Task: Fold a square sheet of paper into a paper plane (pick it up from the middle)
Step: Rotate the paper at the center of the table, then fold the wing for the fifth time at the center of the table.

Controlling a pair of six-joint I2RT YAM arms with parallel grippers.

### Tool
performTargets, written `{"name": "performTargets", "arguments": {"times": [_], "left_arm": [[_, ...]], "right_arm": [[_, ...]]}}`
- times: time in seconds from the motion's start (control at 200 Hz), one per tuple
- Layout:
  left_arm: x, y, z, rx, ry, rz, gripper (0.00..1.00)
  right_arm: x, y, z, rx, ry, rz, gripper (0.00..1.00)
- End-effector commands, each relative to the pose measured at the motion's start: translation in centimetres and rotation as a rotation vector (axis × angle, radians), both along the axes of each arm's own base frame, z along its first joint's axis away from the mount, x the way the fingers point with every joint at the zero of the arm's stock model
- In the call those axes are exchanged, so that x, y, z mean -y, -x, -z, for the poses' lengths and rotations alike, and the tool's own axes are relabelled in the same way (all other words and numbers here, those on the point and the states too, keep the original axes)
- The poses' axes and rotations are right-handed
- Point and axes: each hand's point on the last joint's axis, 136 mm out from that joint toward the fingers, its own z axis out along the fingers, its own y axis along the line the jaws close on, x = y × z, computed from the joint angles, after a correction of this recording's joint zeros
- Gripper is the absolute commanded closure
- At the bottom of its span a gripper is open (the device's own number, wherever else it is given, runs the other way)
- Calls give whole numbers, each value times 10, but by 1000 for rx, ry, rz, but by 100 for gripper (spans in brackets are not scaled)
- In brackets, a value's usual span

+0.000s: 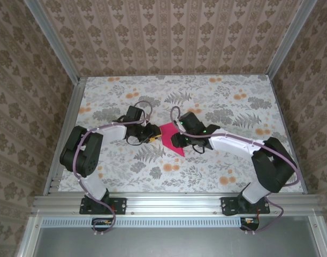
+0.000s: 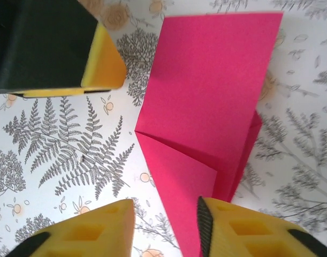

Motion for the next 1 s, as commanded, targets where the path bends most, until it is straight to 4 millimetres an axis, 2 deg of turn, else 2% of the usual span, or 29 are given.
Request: {"name": "performTargets", "arguments": {"times": [0.0, 0.265, 0.54, 0.765, 0.98, 0.995], "left_arm": [[-20, -2, -3, 13, -45, -33, 62], [-25, -6, -8, 41, -60, -22, 56], [-15, -9, -5, 29, -18, 21, 44], [1, -8, -1, -9, 38, 67, 38], [14, -6, 2, -38, 52, 88, 36], [23, 1, 2, -40, 52, 114, 36]], "right_arm": [[3, -7, 12, -43, 63, 59, 67], [-9, -20, 39, -101, 52, 100, 72], [1, -25, 62, -181, -109, 164, 70], [12, -25, 70, -259, -292, 221, 68], [19, -29, 67, -298, -436, 267, 67], [20, -29, 67, -300, -443, 270, 67]]}}
